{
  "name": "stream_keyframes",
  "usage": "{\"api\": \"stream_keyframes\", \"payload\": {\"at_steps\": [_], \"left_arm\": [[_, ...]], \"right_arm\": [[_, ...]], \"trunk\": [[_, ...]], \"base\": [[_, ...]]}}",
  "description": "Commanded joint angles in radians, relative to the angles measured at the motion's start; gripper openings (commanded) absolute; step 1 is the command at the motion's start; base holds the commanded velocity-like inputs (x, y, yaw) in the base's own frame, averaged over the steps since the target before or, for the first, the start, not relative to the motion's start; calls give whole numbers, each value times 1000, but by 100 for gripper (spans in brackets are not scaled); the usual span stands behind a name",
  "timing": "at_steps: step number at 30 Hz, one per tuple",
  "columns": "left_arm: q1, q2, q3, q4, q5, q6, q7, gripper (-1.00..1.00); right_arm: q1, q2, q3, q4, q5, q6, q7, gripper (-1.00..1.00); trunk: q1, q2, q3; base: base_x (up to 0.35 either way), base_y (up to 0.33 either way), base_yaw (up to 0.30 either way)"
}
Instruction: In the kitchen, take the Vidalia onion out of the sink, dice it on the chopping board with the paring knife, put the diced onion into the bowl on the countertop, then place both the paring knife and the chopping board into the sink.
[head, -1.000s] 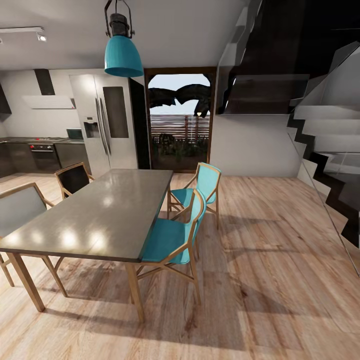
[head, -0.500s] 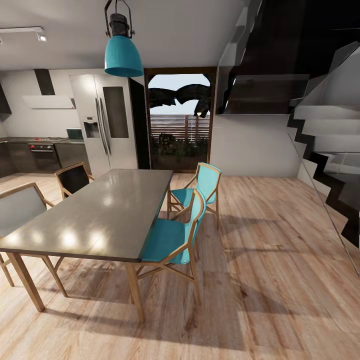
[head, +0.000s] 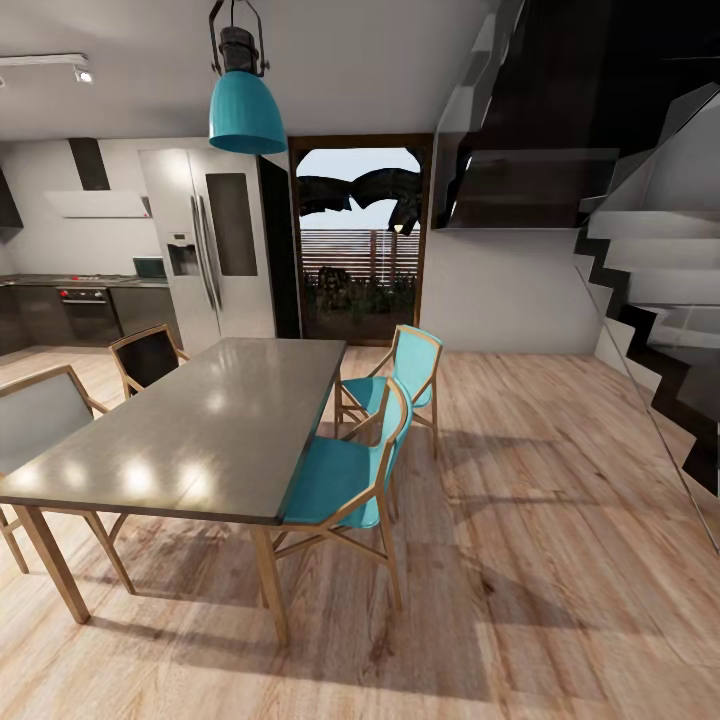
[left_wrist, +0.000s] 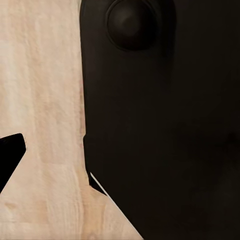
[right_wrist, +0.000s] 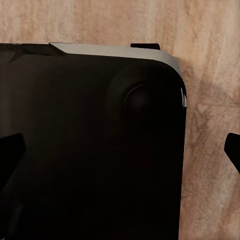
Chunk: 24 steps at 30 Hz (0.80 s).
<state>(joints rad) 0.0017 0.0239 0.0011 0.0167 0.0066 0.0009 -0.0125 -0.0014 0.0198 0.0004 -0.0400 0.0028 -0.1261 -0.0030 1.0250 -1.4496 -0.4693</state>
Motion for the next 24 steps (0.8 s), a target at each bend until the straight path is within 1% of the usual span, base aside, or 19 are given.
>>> {"api": "stream_keyframes", "payload": {"at_steps": [1,18,24], "left_arm": [[0,0,0,0,1,0,-1,100],[0,-1,2,-6,0,-2,-2,100],[-1,-7,3,-9,0,-2,-2,100]], "right_arm": [[0,0,0,0,0,-3,0,100],[0,0,0,0,0,-3,0,100],[0,0,0,0,0,-3,0,100]], "trunk": [[0,0,-1],[0,0,-1],[0,0,-1]], "base": [[0,0,0],[0,0,0],[0,0,0]]}}
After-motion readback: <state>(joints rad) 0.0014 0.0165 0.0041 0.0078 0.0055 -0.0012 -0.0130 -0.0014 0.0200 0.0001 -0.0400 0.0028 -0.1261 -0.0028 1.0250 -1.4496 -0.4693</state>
